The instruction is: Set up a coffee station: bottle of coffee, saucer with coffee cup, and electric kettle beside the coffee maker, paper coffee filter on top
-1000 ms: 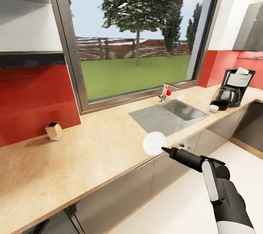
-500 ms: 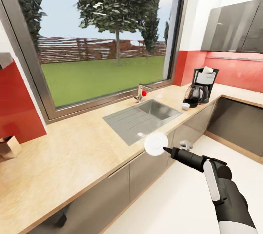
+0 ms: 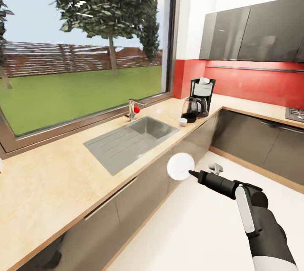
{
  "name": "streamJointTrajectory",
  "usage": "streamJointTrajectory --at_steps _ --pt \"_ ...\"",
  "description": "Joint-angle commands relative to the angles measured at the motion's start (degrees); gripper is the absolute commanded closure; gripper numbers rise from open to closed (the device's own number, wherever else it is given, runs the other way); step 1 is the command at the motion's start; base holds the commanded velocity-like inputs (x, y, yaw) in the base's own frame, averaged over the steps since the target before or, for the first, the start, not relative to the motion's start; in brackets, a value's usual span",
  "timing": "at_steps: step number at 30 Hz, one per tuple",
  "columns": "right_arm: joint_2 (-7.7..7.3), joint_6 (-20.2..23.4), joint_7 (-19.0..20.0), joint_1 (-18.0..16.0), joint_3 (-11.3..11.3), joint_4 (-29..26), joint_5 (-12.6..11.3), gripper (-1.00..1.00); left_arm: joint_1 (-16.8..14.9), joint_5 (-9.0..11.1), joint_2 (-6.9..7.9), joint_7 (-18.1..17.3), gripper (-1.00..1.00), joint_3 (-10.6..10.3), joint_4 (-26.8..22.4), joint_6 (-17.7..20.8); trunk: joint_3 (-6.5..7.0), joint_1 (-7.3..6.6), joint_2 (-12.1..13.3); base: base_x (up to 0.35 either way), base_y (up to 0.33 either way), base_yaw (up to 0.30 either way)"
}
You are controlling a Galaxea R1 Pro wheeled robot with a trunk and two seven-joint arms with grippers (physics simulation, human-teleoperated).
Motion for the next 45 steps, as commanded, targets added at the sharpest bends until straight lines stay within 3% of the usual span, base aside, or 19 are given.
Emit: streamJointTrajectory --at_steps 1,9,12,17,45 --pt "0.01 0.4 0.3 -0.1 -0.1 0.0 -0.1 1.00 0.0 0.4 0.04 0.4 -1.00 -0.5 -0.1 -0.1 -0.10 0.04 -0.1 0.138 -0.274 -0.300" --pt "-0.73 0.4 0.3 -0.1 -0.1 0.0 -0.2 1.00 0.0 0.7 0.36 0.4 -1.00 -0.4 0.1 0.1 0.08 0.04 -0.1 0.139 -0.274 -0.300" --pt "-0.77 0.4 0.3 -0.1 -0.1 0.0 -0.1 1.00 0.1 3.3 0.33 1.5 -1.00 0.9 2.1 0.3 0.14 0.04 -0.1 0.182 -0.242 -0.300" --pt "-0.78 0.4 0.3 -0.1 -0.1 0.0 -0.1 1.00 0.1 4.6 0.44 5.8 -1.00 1.4 2.7 0.9 0.25 0.04 -0.1 0.223 -0.209 -0.300" --pt "-0.78 0.4 0.3 -0.1 -0.1 0.0 -0.1 1.00 0.1 4.5 0.12 6.4 -1.00 1.3 2.9 1.1 0.43 0.04 -0.1 0.287 -0.120 -0.300"
